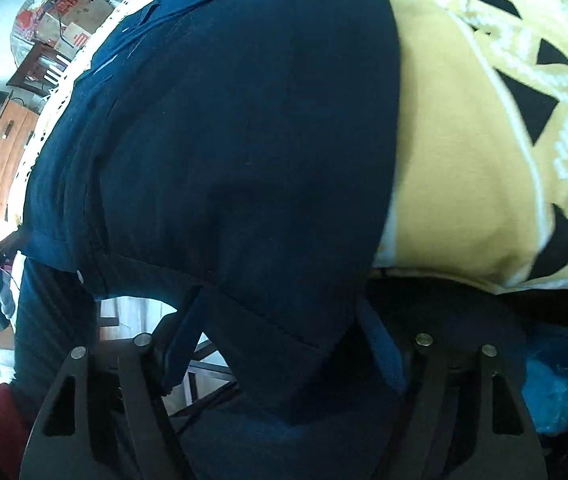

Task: Fold small clothes
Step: 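Grasp the jacket hem with both grippers and lift it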

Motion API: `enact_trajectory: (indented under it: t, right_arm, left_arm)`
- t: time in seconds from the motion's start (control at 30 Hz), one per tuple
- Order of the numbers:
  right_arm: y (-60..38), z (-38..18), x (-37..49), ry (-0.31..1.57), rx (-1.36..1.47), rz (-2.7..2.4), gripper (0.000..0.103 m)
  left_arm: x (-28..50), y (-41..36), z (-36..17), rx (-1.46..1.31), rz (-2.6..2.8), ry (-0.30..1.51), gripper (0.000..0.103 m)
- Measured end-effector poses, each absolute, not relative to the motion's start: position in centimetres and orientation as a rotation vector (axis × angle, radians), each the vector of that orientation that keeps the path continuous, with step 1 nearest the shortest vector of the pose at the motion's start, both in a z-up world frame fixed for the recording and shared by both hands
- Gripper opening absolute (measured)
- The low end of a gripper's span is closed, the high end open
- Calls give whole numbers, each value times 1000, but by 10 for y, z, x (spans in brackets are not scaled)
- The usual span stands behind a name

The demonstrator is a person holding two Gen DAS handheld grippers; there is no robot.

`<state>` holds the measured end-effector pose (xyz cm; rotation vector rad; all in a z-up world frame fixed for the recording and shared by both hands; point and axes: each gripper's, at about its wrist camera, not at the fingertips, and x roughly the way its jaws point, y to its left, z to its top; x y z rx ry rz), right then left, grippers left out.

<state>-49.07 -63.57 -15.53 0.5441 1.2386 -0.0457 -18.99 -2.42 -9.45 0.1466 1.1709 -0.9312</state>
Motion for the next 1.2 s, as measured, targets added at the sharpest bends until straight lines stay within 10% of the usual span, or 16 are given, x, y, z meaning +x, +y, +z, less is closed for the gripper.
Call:
enact_trajectory:
  t: [0.13,0.2,0.63,1.03,1.2]
  right_arm:
    - [-630,-163,-484,1260,593,5,44]
    - [-628,-157,-484,1237,631,45,15]
    - [-746,13,-342,698,806,173,10]
    - [-895,-159,-107,1022,919,-41,16]
    - [-880,-119,-131,895,843,-12,53]
  left_arm:
    - [-185,-30,-106,143,-952,1258,14]
    - [-188,-35,-107,138,-936,1277,8]
    - [10,-115,62,-277,-1012,880,8]
    - [220,-241,-121,-208,-839,1240,26]
    - [195,-210,-59,-220,-900,1068,53]
